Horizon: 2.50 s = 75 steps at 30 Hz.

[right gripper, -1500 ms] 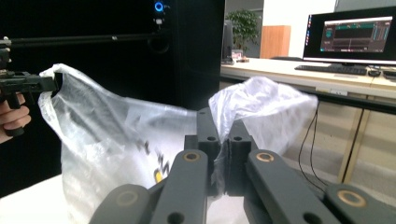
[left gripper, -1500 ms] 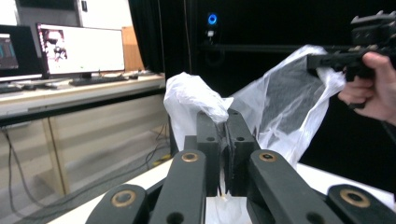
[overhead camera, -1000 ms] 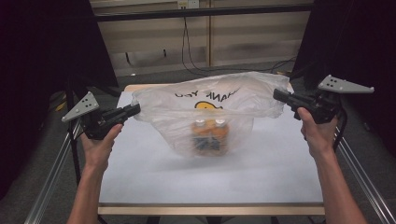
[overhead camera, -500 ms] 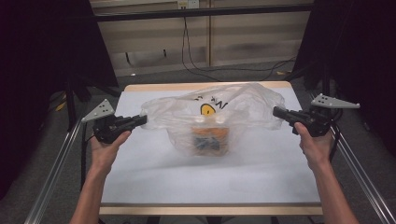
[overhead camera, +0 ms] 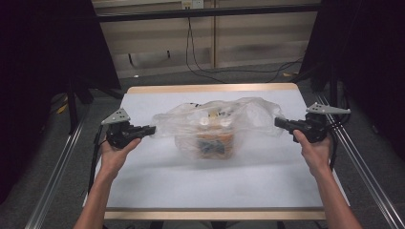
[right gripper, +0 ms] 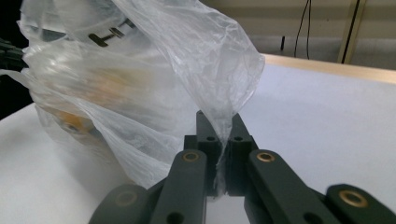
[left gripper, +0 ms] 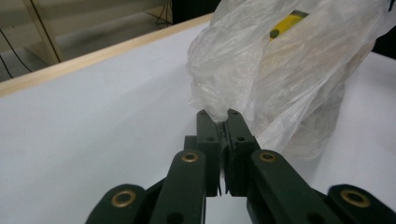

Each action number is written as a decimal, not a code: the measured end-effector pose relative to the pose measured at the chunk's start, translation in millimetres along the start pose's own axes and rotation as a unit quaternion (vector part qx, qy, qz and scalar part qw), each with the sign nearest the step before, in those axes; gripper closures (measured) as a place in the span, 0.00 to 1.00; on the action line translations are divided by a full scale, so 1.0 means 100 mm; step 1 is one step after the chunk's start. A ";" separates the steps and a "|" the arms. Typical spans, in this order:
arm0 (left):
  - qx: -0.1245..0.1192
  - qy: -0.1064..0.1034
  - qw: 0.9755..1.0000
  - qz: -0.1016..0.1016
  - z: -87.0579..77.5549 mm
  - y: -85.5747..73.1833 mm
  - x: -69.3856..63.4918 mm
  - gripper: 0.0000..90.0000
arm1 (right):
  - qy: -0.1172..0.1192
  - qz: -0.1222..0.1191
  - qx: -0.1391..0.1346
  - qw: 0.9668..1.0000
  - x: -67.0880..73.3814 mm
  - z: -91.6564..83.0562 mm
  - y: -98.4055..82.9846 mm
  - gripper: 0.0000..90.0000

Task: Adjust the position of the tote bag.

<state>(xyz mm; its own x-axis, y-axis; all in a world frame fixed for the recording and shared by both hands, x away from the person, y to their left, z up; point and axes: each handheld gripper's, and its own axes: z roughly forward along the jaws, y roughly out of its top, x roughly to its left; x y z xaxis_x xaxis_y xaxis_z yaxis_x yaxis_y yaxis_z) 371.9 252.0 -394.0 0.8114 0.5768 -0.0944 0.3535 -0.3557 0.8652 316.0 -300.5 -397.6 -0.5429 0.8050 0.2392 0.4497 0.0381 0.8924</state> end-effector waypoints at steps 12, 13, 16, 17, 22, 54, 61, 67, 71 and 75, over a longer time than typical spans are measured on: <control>0.051 0.001 0.999 0.001 0.31 -0.17 0.05 0.97 | -0.026 0.000 0.067 0.997 -0.16 0.29 -0.20 0.97; 0.057 0.002 0.998 0.003 0.34 -0.18 0.05 0.97 | -0.027 0.000 0.073 0.997 -0.17 0.31 -0.22 0.97; 0.077 0.004 0.997 0.015 0.42 -0.20 0.02 0.97 | -0.034 0.001 0.083 0.996 -0.19 0.36 -0.26 0.97; 0.082 0.002 0.996 0.017 0.45 -0.22 0.01 0.97 | -0.036 0.001 0.086 0.996 -0.20 0.37 -0.27 0.97; 0.098 -0.003 0.995 0.007 0.55 -0.30 0.03 0.97 | -0.049 0.002 0.108 0.993 -0.27 0.42 -0.35 0.97; 0.115 -0.028 0.993 0.009 0.65 -0.48 0.03 0.83 | -0.022 -0.002 0.093 0.995 -0.21 0.53 -0.49 0.67; 0.032 -0.029 0.999 -0.007 0.27 -0.40 -0.04 0.53 | -0.008 -0.019 0.047 0.999 -0.01 0.24 -0.38 0.38; -0.009 -0.021 1.000 -0.009 0.02 -0.34 -0.13 0.32 | -0.006 -0.042 0.023 0.999 0.13 0.07 -0.29 0.28; -0.028 -0.016 0.999 -0.015 -0.07 -0.27 -0.17 0.20 | -0.002 -0.051 0.014 0.999 0.19 0.03 -0.23 0.26; -0.044 -0.019 0.999 0.006 -0.09 -0.13 -0.25 0.16 | 0.004 -0.065 0.004 0.998 0.27 0.05 -0.11 0.25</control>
<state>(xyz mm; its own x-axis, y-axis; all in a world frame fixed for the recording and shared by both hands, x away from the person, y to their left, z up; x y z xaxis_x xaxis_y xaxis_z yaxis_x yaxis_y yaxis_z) 343.0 249.1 -398.1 0.8328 0.5442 -0.1018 0.3035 -0.2950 0.9060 299.9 -275.6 -403.1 -0.6036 0.7876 0.1244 0.3803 0.1472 0.9131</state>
